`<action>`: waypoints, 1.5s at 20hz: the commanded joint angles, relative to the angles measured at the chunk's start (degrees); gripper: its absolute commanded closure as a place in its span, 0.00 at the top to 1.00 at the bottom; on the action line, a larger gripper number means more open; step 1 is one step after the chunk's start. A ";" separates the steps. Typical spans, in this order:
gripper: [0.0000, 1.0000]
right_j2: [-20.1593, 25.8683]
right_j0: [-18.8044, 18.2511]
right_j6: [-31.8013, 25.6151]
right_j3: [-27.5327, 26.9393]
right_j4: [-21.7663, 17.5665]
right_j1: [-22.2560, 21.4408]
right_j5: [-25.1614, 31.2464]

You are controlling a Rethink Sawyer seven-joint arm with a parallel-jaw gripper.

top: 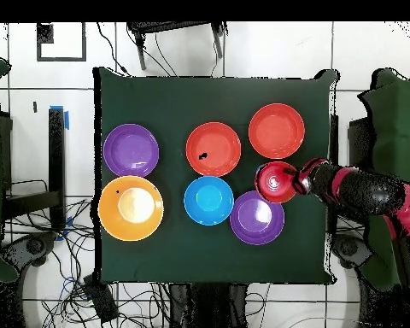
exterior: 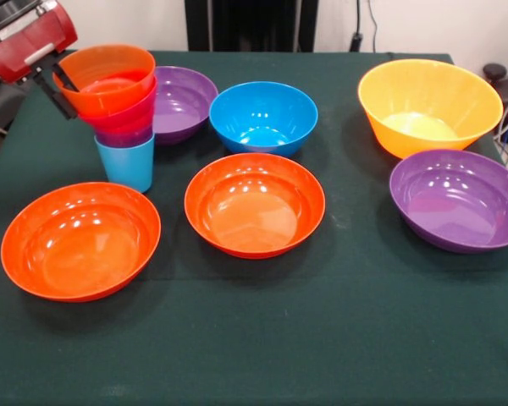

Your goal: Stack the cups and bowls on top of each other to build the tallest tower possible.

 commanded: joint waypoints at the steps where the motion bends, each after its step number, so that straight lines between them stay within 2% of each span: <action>1: 0.00 -3.29 3.10 -7.53 2.72 -0.08 -0.48 0.38; 30: 0.00 -2.81 3.61 -8.93 2.09 1.21 -0.81 1.34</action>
